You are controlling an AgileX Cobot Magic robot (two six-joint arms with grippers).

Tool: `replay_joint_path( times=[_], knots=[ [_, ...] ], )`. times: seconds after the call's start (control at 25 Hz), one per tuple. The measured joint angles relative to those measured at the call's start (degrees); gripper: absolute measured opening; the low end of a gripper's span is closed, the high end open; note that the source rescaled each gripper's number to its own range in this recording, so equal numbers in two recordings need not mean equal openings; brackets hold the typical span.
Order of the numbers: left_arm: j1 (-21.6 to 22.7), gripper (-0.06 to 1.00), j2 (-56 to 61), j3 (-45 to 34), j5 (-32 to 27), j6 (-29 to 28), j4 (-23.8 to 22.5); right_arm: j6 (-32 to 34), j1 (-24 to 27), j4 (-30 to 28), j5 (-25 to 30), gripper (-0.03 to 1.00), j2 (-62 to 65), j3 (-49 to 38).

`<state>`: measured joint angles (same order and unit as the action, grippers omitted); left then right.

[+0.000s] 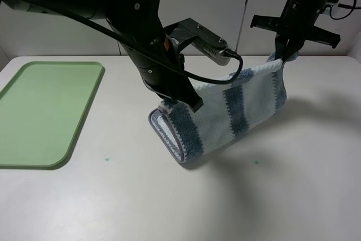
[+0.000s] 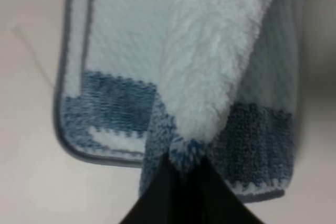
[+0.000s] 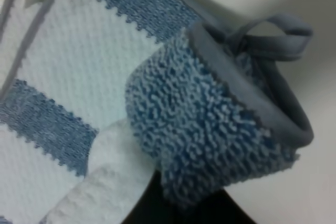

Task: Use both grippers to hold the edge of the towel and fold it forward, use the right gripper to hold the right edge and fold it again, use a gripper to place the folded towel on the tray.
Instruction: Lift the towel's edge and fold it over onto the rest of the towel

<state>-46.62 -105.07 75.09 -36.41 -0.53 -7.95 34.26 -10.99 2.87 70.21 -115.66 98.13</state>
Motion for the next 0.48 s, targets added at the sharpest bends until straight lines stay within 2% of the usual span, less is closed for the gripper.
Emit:
replay_joint_path(
  times=[0.48],
  knots=[
    [2.5, 0.02, -2.4, 0.0, 0.4, 0.5, 0.1, -0.2, 0.0, 2.0, -0.3, 0.00, -3.4, 1.1]
  ],
)
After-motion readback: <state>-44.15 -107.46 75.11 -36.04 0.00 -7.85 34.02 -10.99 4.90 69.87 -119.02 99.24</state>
